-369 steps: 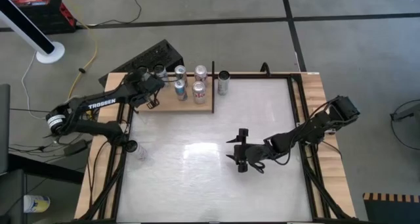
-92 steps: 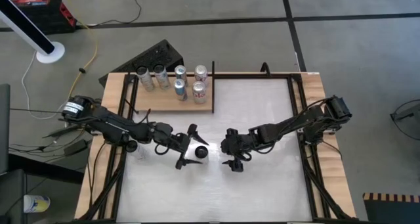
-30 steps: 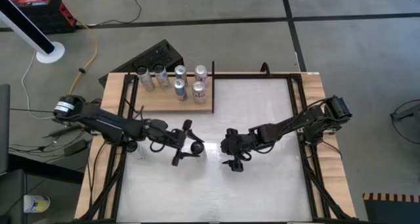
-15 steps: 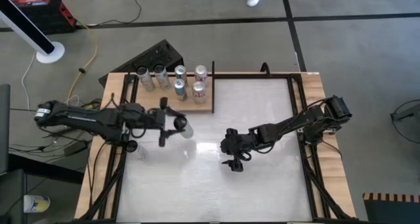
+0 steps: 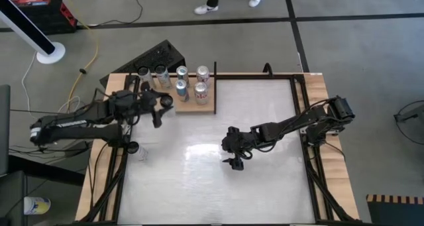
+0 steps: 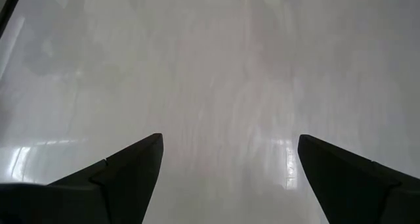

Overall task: Place canned beverage on shelf
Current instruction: Put the white-yellow soda can on the shelf aligned with the other white-yellow soda can

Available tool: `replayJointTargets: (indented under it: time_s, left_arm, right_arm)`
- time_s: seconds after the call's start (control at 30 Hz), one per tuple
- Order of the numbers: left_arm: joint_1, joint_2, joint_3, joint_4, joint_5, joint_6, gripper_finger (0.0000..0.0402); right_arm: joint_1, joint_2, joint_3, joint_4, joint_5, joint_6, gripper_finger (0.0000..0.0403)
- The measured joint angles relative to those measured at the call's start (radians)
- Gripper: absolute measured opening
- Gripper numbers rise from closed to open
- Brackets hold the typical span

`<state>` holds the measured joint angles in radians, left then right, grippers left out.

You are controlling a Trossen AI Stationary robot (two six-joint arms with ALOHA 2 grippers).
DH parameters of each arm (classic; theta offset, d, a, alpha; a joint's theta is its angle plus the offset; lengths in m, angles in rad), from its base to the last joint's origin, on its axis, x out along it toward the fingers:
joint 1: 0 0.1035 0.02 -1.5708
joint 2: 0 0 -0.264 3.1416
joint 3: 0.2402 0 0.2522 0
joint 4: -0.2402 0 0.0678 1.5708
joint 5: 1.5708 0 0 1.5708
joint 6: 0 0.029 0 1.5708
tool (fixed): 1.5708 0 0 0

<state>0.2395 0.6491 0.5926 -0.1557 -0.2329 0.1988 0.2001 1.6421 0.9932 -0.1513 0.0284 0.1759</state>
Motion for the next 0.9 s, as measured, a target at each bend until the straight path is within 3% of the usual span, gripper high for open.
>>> replayJointTargets:
  time_s: [0.2,0.5,0.9]
  left_arm:
    - [0.183,-0.009,-0.005,-0.022,0.045,0.002,0.0240]
    - [0.430,-0.007,-0.007,-0.030,0.243,-0.012,0.0240]
    - [0.543,0.071,-0.007,-0.033,0.345,-0.023,0.0240]
  right_arm:
    - [0.000,0.000,0.000,0.002,-0.002,-0.001,0.0379]
    - [0.000,0.000,0.000,0.002,-0.002,-0.011,0.0379]
    - [0.000,0.000,0.000,0.008,-0.002,-0.036,0.0379]
